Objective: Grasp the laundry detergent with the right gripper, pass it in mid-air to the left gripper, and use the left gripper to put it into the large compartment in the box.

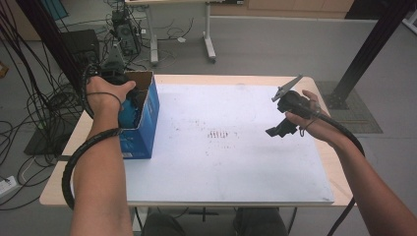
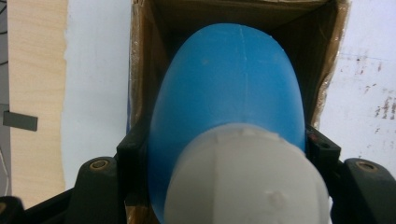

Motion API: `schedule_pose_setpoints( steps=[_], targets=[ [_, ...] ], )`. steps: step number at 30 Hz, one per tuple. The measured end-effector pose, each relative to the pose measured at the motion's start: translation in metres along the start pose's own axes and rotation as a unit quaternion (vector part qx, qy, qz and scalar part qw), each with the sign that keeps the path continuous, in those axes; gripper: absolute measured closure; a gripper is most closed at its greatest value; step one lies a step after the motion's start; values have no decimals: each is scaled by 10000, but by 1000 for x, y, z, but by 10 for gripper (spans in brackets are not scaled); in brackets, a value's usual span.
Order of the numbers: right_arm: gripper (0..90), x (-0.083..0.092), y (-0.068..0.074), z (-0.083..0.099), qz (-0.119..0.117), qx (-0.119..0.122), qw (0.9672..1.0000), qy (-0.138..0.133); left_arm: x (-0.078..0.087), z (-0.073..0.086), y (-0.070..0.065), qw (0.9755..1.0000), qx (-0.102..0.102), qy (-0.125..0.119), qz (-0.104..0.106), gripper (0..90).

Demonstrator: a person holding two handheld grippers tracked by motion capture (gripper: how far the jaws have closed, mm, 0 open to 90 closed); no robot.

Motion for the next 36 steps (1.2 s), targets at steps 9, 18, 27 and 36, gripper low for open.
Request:
schedule_pose_setpoints(
  steps=[9,18,27,36],
  targets=[
    [3,-4,-1,3,10,-12,10000,71,-16,-1,-1,10000,-54,69,-27,365],
    [3,-8,1,1,-24,-6,10000,81,-25,0,1,10000,-65,30,-18,364],
    [4,-10,4,-4,-84,12,10000,51,-33,4,2,9999,-62,97,17,364],
    [4,-9,6,-9,-75,60,9999,34,-33,7,3,9999,-75,87,58,363]
  ],
)
Point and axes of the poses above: each handheld gripper's, and its own axes: x roughly backward along the jaws, z roughly out of its underside, y roughly to its left, the point moved 2 cm from there along -x, roughly forward along the jaws, and after that the axes turned 13 degrees about -x, right-handed, at the moved point
